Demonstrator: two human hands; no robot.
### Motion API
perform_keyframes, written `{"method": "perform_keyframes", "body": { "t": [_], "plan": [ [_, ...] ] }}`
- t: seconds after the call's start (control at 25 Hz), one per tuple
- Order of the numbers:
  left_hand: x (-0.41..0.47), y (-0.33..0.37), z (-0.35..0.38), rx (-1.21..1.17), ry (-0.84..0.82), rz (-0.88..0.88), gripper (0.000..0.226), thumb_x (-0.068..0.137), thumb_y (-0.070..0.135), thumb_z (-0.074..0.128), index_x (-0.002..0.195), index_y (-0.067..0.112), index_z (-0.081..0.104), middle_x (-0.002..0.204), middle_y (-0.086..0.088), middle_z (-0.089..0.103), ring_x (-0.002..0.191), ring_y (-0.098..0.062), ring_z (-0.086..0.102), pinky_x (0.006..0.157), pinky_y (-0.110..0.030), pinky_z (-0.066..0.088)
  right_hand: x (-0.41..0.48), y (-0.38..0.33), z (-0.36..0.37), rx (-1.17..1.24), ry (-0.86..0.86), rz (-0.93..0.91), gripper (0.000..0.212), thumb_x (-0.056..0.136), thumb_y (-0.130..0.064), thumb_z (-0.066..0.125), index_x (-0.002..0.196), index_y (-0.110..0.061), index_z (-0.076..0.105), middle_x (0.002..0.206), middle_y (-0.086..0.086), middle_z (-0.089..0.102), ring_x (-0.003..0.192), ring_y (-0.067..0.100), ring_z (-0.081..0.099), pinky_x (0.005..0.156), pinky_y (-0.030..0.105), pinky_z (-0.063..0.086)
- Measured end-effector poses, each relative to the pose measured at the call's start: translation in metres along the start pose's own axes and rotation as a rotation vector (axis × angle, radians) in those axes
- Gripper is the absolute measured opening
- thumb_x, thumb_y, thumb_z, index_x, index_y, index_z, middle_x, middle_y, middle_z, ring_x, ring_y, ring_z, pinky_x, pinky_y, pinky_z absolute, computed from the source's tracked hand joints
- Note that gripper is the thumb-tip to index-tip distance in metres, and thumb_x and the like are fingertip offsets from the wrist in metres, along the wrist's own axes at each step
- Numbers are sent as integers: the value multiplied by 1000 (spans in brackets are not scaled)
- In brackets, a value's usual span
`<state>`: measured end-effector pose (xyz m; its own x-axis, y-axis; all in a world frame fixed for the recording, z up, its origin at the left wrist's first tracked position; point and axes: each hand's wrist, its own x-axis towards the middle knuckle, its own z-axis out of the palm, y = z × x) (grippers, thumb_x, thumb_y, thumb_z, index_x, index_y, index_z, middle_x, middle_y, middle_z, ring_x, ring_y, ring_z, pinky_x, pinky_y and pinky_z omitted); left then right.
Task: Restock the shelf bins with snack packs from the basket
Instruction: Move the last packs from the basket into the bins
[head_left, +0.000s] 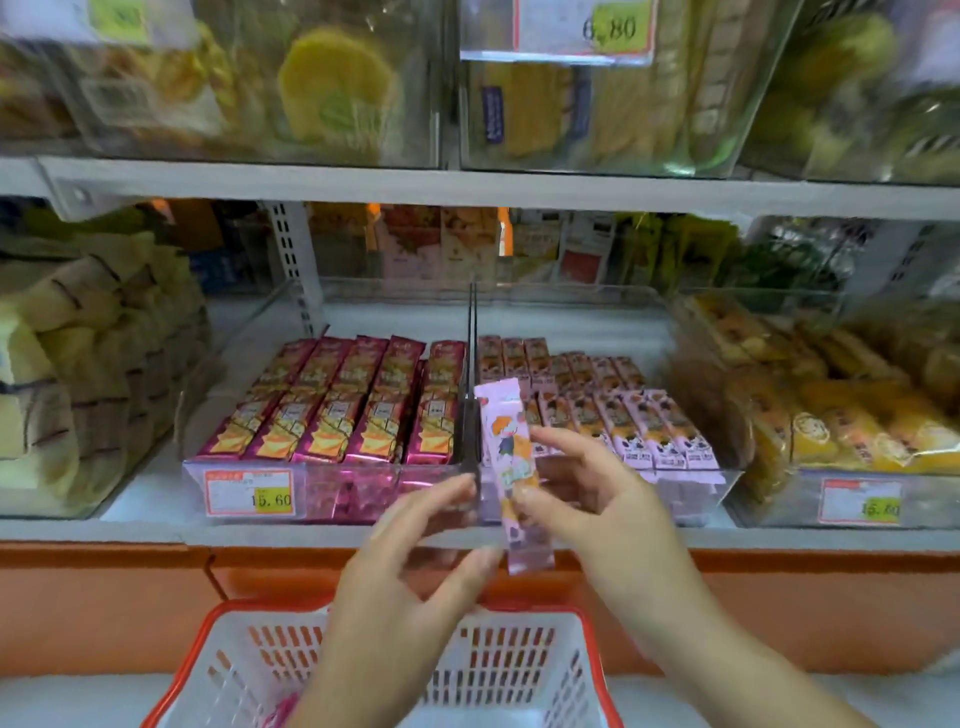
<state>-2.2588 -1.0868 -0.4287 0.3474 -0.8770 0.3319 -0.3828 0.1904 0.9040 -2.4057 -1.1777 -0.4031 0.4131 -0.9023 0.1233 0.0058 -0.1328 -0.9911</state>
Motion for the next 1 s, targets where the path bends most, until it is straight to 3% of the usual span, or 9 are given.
{"method": "perform_keyframes", "body": {
  "t": [0.08, 0.16, 0.28, 0.44, 0.6, 0.68, 0.8, 0.88, 1.0],
  "plan": [
    [45, 14, -5, 222, 44, 138, 42, 84, 42, 57, 126, 40, 54, 124, 32, 53, 116, 13, 48, 96, -15, 41, 47, -22, -27, -86, 116, -86, 42, 82, -7, 72, 116, -28, 62, 94, -6, 74, 86, 6, 69, 71, 21, 55],
    [89, 17, -1, 432, 49, 167, 48, 92, 40, 51, 139, 34, 43, 137, 22, 46, 125, 8, 40, 104, -16, 31, 92, -28, -49, -136, 253, -71, 46, 84, -9, 70, 125, -23, 57, 91, -5, 73, 83, 10, 69, 73, 26, 54],
    [125, 4, 11, 548, -22, 51, 50, 97, 41, 41, 146, 32, 32, 143, 5, 48, 129, -15, 46, 96, -25, 38, 144, -19, -69, -168, 364, -9, 45, 87, -5, 66, 128, -17, 53, 87, -5, 66, 68, 1, 61, 62, 19, 50],
    [126, -1, 14, 592, -14, 26, 50, 96, 49, 31, 146, 42, 27, 144, 15, 46, 126, -11, 49, 92, -29, 45, 188, -5, -78, -399, 426, 21, 41, 85, -14, 69, 123, -22, 55, 96, -2, 68, 66, 1, 59, 51, 12, 43],
    [127, 2, 16, 618, -14, 12, 50, 95, 50, 28, 145, 42, 28, 143, 20, 44, 125, -6, 48, 90, -26, 44, 206, 7, -78, -634, 249, 168, 44, 81, -29, 74, 122, -19, 59, 116, 4, 66, 91, 17, 61, 76, 26, 45],
    [128, 1, 16, 624, -14, 4, 51, 95, 51, 28, 145, 41, 30, 141, 20, 46, 123, -6, 50, 90, -27, 45, 208, 7, -74, -720, 117, 264, 35, 80, -31, 74, 110, -14, 68, 109, 5, 69, 89, 18, 63, 73, 25, 45],
    [126, 3, 15, 619, -16, 4, 49, 95, 50, 28, 144, 43, 30, 139, 20, 48, 121, -7, 52, 89, -30, 47, 209, 5, -72, -774, 44, 290, 21, 81, -31, 73, 93, -14, 74, 96, 4, 73, 71, 10, 62, 56, 20, 40],
    [124, 5, 15, 611, -28, 13, 48, 96, 50, 28, 143, 44, 29, 138, 20, 49, 118, -7, 53, 87, -29, 47, 205, 5, -71, -827, 24, 280, 24, 84, -33, 70, 99, -15, 74, 102, 4, 72, 69, 7, 57, 54, 19, 37],
    [129, -1, 14, 588, -34, 27, 49, 96, 50, 32, 144, 42, 31, 138, 19, 50, 121, -8, 52, 91, -29, 47, 200, 1, -73, -839, 42, 253, 37, 89, -38, 64, 118, -15, 67, 121, 3, 66, 95, 16, 62, 76, 24, 44]
  ]
}}
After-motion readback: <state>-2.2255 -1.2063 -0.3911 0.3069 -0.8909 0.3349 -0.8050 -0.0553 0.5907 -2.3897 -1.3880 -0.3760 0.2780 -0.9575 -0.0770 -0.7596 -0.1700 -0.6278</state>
